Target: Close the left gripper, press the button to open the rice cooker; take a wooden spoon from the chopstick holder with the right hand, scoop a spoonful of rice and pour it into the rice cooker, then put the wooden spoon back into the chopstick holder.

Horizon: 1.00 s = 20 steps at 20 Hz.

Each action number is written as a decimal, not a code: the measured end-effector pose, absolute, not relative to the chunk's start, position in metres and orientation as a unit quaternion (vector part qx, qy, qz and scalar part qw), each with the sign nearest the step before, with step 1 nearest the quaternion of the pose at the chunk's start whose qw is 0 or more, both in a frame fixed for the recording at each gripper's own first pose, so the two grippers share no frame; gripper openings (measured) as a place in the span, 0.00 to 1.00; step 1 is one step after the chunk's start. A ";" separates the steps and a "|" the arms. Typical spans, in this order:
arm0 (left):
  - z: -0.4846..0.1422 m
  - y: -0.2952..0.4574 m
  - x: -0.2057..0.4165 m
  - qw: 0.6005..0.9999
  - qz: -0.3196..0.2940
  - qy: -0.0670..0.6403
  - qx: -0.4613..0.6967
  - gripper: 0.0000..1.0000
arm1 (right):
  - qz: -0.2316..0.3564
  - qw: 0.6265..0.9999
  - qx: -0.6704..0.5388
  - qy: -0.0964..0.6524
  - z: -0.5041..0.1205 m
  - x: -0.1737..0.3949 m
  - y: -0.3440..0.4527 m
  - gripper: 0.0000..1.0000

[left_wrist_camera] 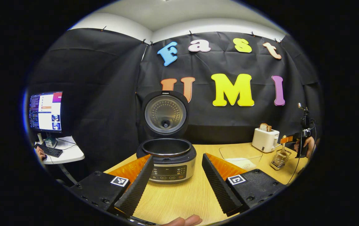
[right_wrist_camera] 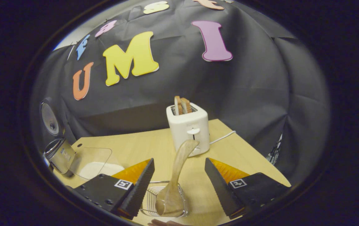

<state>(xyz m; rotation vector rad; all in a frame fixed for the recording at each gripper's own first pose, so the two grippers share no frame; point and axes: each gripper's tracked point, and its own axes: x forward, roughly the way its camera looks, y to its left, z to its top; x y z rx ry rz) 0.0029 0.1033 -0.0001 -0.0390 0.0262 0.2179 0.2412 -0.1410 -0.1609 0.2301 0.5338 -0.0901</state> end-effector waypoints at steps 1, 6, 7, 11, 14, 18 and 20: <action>-0.001 0.103 0.004 0.994 0.108 0.015 -0.015 0.99 | -0.050 0.955 0.112 0.271 -0.164 0.249 -0.145 0.94; -0.001 0.111 0.003 0.991 0.133 0.013 0.026 0.99 | -0.036 0.941 0.132 0.309 -0.179 0.270 -0.138 0.80; -0.002 0.106 0.004 0.991 0.128 0.014 0.025 0.98 | -0.031 0.940 0.131 0.314 -0.182 0.273 -0.135 0.80; -0.001 0.100 0.006 0.993 0.117 0.012 0.023 0.98 | -0.033 0.931 0.136 0.337 -0.192 0.280 -0.131 0.41; 0.000 0.103 0.004 0.992 0.122 0.011 0.026 0.98 | -0.017 0.928 0.151 0.339 -0.190 0.277 -0.124 0.20; 0.003 0.110 0.002 0.991 0.130 0.007 0.027 0.98 | -0.014 0.938 0.121 0.324 -0.170 0.260 -0.124 0.16; 0.005 0.109 0.001 0.991 0.130 0.005 0.027 0.98 | -0.009 0.945 0.099 0.310 -0.154 0.245 -0.121 0.16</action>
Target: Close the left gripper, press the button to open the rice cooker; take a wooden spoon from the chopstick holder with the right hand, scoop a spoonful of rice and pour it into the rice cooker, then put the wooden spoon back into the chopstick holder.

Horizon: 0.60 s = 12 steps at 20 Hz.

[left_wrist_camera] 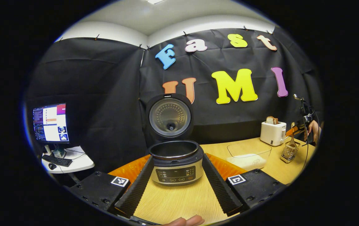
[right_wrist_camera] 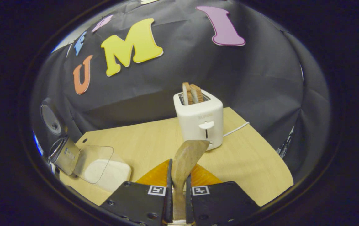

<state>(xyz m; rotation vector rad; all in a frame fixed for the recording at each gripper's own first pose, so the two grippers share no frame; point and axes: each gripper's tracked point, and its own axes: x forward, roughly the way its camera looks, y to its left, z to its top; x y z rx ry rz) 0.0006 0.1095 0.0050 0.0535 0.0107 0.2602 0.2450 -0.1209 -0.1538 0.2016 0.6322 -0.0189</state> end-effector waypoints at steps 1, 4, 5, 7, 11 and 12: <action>0.006 0.109 0.000 0.991 0.128 0.005 0.025 0.98 | -0.010 0.947 0.092 0.308 -0.147 0.237 -0.119 0.10; 0.010 0.102 -0.003 0.993 0.118 0.001 0.022 0.98 | -0.018 0.950 0.068 0.304 -0.137 0.224 -0.112 0.10; 0.011 0.102 -0.004 0.993 0.117 0.000 0.022 0.98 | -0.021 0.953 0.060 0.295 -0.128 0.221 -0.111 0.09; 0.013 0.105 -0.008 0.993 0.119 -0.002 0.022 0.98 | -0.029 0.960 0.047 0.276 -0.107 0.219 -0.107 0.10; 0.022 0.114 -0.015 0.992 0.126 -0.015 0.017 0.98 | -0.044 0.967 0.010 0.251 -0.065 0.215 -0.093 0.10; 0.023 0.117 -0.015 0.992 0.128 -0.017 0.014 0.98 | -0.044 0.969 0.002 0.243 -0.053 0.215 -0.086 0.10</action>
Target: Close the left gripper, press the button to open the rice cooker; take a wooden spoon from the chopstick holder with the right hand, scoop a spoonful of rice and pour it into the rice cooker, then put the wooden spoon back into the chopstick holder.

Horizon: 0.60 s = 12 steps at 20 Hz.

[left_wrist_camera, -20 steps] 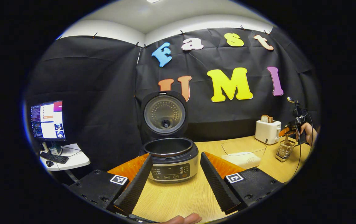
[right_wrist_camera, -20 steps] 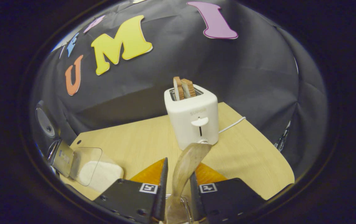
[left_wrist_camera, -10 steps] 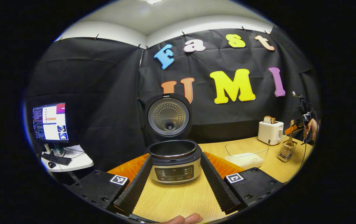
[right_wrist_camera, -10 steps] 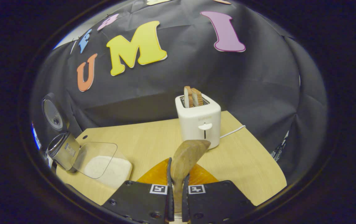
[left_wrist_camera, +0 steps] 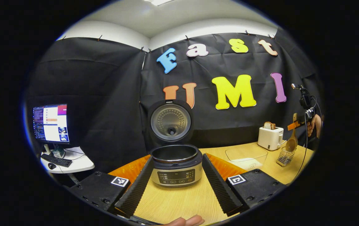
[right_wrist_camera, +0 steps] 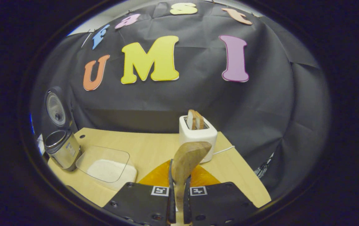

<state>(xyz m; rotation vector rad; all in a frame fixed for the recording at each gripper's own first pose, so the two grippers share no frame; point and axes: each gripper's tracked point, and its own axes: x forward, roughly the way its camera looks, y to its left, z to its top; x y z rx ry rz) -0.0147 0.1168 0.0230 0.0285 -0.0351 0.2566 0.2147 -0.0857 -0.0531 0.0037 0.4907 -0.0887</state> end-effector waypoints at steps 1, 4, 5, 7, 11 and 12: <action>0.023 0.117 -0.016 0.992 0.128 -0.017 0.009 0.98 | -0.042 0.971 -0.004 0.235 -0.042 0.215 -0.076 0.10; 0.024 0.123 -0.018 0.992 0.126 -0.018 -0.001 0.98 | -0.020 0.974 -0.017 0.225 -0.017 0.220 -0.032 0.09; 0.026 0.125 -0.020 0.992 0.127 -0.020 -0.002 0.98 | -0.014 0.975 -0.021 0.222 -0.012 0.222 -0.017 0.09; 0.027 0.130 -0.022 0.991 0.129 -0.022 -0.007 0.98 | -0.004 0.976 -0.033 0.216 -0.004 0.229 0.014 0.09; 0.026 0.135 -0.022 0.991 0.130 -0.019 -0.021 0.98 | 0.017 0.977 -0.046 0.208 0.003 0.245 0.076 0.09; 0.024 0.135 -0.020 0.991 0.131 -0.016 -0.022 0.98 | 0.019 0.977 -0.047 0.208 0.002 0.250 0.090 0.09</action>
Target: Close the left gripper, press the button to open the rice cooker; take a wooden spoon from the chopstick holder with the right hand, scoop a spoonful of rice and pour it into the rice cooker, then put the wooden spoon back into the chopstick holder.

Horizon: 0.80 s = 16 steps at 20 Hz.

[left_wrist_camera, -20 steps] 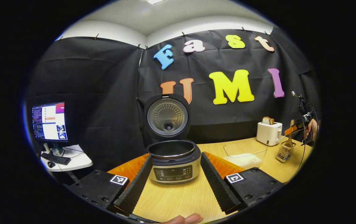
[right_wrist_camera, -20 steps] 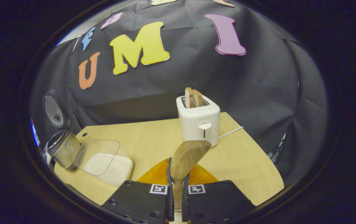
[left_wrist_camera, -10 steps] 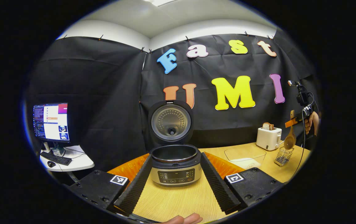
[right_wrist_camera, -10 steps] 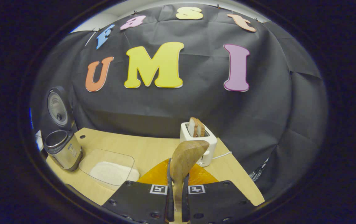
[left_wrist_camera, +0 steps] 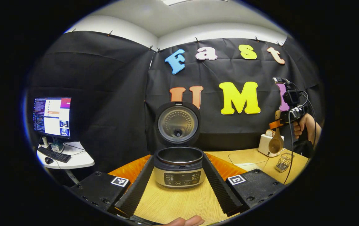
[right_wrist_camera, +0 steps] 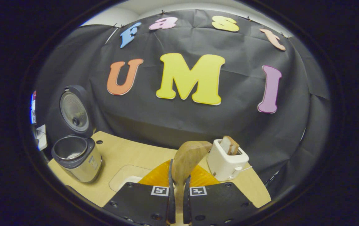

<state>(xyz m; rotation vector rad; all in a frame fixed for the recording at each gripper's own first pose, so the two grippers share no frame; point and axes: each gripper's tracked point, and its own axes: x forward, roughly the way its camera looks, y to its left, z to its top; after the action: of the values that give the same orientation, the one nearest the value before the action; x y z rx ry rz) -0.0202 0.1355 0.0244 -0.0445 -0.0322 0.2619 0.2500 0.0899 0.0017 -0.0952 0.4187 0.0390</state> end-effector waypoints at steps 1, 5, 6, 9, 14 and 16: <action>0.024 0.141 -0.021 0.991 0.132 -0.013 -0.023 0.98 | 0.021 0.977 -0.049 0.207 -0.002 0.255 0.104 0.09; 0.020 0.141 -0.019 0.991 0.126 -0.009 -0.039 0.98 | 0.001 0.978 -0.070 0.199 -0.034 0.275 0.140 0.10; 0.021 0.143 -0.019 0.991 0.123 -0.011 -0.044 0.98 | -0.008 0.977 -0.080 0.199 -0.050 0.280 0.148 0.10; 0.022 0.146 -0.020 0.991 0.124 -0.014 -0.052 0.98 | -0.021 0.973 -0.103 0.205 -0.082 0.288 0.162 0.10; 0.025 0.136 -0.020 0.993 0.107 -0.015 -0.054 0.98 | -0.052 0.968 -0.158 0.186 -0.099 0.291 0.163 0.10; 0.026 0.133 -0.020 0.994 0.104 -0.018 -0.041 0.95 | -0.058 0.965 -0.174 0.185 -0.105 0.292 0.162 0.09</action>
<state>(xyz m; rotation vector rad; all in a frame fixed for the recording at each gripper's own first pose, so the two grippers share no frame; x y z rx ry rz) -0.0196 0.1331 0.0258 -0.0830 -0.0356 0.2087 0.2917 0.1623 -0.1052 -0.3528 0.3736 -0.1173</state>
